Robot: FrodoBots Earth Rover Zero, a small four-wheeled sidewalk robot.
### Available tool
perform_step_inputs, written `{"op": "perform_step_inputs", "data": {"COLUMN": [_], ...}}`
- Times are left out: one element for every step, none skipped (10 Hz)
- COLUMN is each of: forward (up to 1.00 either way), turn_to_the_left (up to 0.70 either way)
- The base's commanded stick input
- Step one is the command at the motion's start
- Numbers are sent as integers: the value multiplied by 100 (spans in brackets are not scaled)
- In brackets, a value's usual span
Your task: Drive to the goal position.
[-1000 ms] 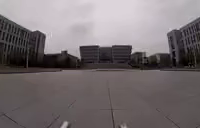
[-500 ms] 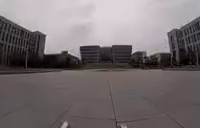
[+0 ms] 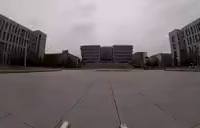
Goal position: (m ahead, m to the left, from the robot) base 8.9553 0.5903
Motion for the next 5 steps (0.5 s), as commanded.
{"op": "perform_step_inputs", "data": {"forward": [70, 70, 70, 70, 70], "turn_to_the_left": [-1, 0, 0, -2, 0]}}
